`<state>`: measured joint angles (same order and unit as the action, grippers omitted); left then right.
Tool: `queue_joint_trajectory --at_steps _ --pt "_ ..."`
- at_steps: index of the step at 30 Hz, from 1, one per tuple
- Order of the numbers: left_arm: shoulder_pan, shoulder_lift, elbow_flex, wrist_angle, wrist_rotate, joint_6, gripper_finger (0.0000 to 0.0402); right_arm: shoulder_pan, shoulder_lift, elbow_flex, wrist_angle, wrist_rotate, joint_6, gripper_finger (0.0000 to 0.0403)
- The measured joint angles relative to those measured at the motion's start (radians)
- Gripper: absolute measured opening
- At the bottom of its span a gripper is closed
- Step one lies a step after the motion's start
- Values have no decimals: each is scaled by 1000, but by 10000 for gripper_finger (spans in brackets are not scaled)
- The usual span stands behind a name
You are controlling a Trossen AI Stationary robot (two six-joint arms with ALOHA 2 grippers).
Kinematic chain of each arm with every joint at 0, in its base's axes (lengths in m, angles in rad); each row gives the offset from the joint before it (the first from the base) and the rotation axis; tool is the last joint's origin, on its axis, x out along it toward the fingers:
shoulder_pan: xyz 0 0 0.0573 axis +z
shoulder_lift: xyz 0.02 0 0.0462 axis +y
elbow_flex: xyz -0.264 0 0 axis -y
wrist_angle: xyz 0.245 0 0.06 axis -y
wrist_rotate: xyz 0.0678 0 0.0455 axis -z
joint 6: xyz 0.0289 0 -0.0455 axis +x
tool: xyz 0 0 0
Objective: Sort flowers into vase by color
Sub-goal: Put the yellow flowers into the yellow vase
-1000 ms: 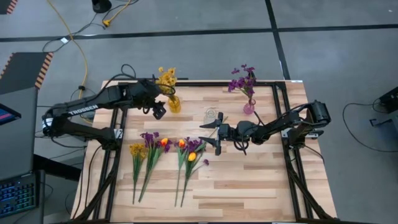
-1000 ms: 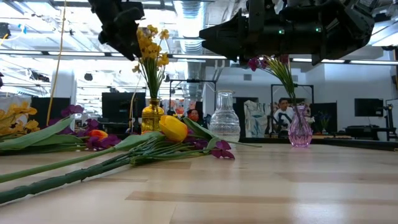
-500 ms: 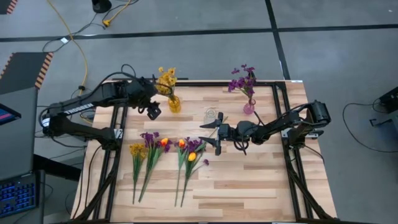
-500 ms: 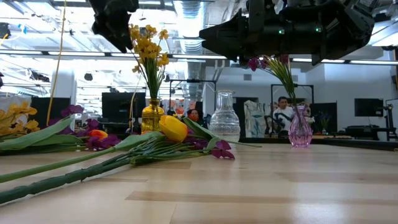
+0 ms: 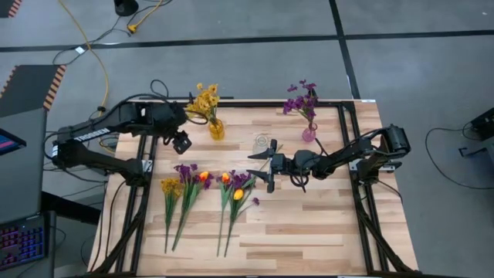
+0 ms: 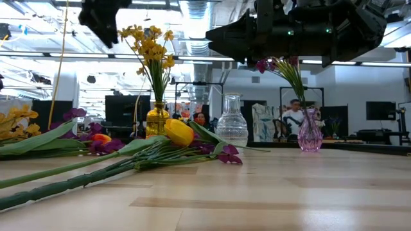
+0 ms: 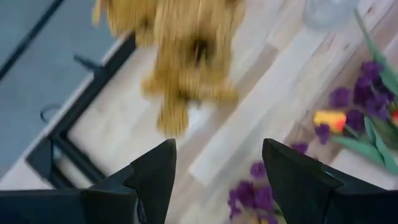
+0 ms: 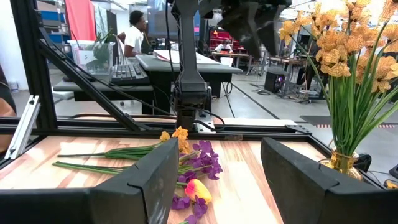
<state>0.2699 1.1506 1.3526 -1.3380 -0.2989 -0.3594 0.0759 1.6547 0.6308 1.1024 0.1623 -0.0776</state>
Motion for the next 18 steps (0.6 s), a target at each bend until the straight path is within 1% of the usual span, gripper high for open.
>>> queue_joint_trajectory --at_steps 5,8,12,18 --pt "-51 0 1 -137 34 -155 228 0 0 0 0 0 0 255" --pt "-96 0 1 -188 46 -257 228 0 0 0 0 0 0 255" --pt "-171 0 1 -212 59 -396 228 0 0 0 0 0 0 255" --pt "-313 0 -18 -230 59 -608 228 0 0 0 0 0 0 255"
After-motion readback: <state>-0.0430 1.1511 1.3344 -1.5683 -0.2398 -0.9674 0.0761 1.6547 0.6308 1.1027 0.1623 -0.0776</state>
